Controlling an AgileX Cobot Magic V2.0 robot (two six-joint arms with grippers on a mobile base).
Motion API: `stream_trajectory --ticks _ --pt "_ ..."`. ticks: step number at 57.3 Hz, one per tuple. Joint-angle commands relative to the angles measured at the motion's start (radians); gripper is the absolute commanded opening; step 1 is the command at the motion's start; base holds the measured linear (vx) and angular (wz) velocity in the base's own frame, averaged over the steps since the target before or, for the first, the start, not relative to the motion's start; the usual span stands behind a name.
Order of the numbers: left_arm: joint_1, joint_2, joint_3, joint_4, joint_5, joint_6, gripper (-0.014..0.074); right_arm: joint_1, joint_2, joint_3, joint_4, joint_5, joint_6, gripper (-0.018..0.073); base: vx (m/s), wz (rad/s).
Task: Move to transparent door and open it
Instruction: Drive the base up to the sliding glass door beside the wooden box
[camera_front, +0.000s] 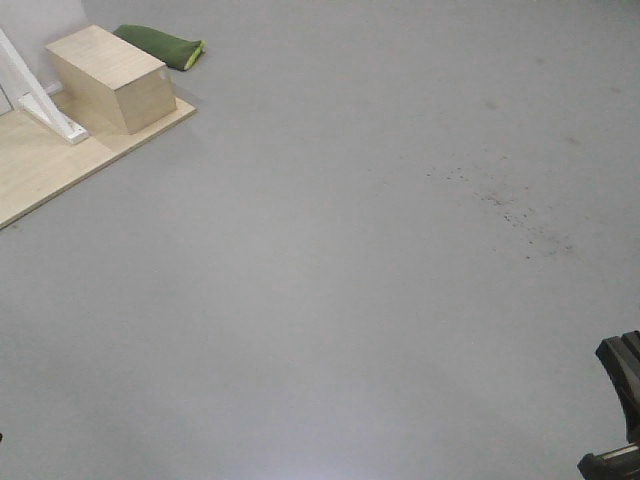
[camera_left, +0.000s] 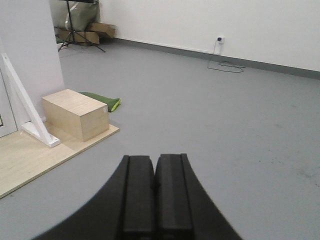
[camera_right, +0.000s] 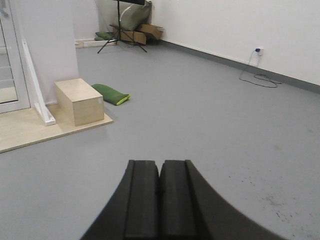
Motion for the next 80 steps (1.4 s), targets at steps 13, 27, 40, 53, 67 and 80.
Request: stream_trajectory --ticks 13,27,40,53,67,80 --pt "-0.003 -0.013 0.025 -0.003 -0.079 -0.002 0.0 -0.006 -0.015 0.014 -0.006 -0.079 -0.003 -0.0001 0.53 0.41" --pt "-0.003 -0.013 0.025 -0.003 -0.079 -0.002 0.0 -0.006 -0.015 0.014 -0.006 -0.08 -0.003 -0.0001 0.55 0.46" --pt "-0.003 -0.013 0.025 -0.003 -0.079 -0.002 0.0 -0.006 -0.015 0.014 -0.006 -0.08 -0.003 -0.0001 0.57 0.6" --pt "-0.003 -0.013 0.025 -0.003 -0.079 -0.002 0.0 -0.005 -0.015 0.014 -0.006 -0.08 -0.003 -0.0001 0.58 0.62" --pt "-0.003 -0.013 0.025 -0.003 -0.079 -0.002 0.0 -0.005 -0.015 0.014 -0.006 -0.08 -0.003 -0.0001 0.57 0.41" --pt "-0.003 -0.013 0.025 -0.003 -0.079 -0.002 0.0 -0.005 -0.015 0.014 -0.006 -0.08 -0.003 -0.0001 0.55 0.23"
